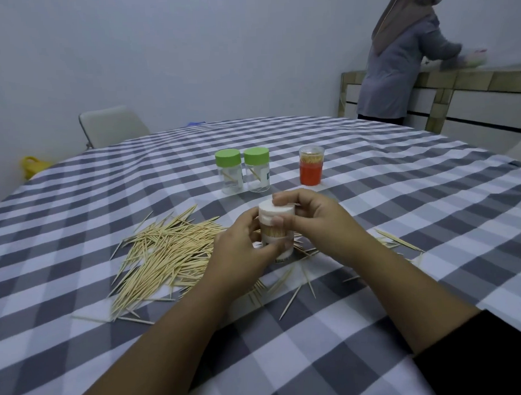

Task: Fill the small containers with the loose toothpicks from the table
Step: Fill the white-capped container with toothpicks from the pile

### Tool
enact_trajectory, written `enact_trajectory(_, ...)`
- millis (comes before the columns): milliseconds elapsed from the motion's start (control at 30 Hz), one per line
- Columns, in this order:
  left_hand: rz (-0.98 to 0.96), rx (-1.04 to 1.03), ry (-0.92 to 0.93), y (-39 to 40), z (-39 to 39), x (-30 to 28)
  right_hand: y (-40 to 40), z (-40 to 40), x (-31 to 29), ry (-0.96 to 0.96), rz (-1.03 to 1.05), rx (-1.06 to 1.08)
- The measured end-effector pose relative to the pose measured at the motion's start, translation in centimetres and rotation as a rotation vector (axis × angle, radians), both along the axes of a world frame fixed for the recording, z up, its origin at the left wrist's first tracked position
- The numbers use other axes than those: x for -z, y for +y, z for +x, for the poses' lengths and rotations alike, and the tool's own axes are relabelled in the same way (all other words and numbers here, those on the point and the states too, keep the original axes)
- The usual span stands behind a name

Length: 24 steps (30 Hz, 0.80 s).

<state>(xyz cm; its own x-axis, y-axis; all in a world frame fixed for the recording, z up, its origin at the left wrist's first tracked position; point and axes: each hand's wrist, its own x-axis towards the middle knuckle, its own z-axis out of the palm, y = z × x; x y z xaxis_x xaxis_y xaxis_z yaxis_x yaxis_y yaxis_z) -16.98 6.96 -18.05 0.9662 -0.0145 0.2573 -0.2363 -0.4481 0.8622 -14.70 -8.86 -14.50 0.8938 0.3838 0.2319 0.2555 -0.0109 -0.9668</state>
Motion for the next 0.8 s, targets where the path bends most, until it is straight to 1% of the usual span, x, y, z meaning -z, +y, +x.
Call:
enact_trajectory(100, 0.003, 0.027, -0.001, 0.0, 0.0, 0.0, -0.5, 0.3, 0.0, 0.046, 0.042, -0.044)
enact_trajectory(233, -0.015, 0.052, -0.004, 0.1, -0.1, 0.0, -0.6, 0.4, -0.3, -0.008, -0.003, -0.087)
enact_trajectory(300, -0.019, 0.072, 0.000, 0.2, -0.2, -0.2, -0.7, 0.3, -0.5, -0.043, -0.054, -0.101)
enact_trajectory(467, 0.025, 0.097, -0.003, 0.3, 0.0, -0.2, -0.6, 0.1, -0.7, -0.179, -0.283, -0.068)
enact_trajectory(533, 0.040, 0.092, 0.002, 0.2, 0.0, -0.2, -0.3, -0.1, -0.7, -0.186, -0.300, -0.006)
enact_trajectory(633, 0.074, 0.067, 0.006, 0.1, -0.1, -0.1, 0.4, -0.6, -0.4, -0.270, -0.408, 0.227)
enact_trajectory(667, 0.096, 0.054, -0.005, 0.1, -0.1, 0.0, 0.6, -0.8, -0.1, -0.285, -0.434, 0.268)
enact_trajectory(733, 0.134, 0.037, -0.028, 0.1, 0.0, 0.1, 0.8, -1.0, 0.3, -0.247, -0.378, 0.218)
enact_trajectory(800, 0.121, 0.028, -0.017, 0.0, -0.1, 0.0, 0.7, -1.3, 0.1, -0.153, -0.245, 0.100)
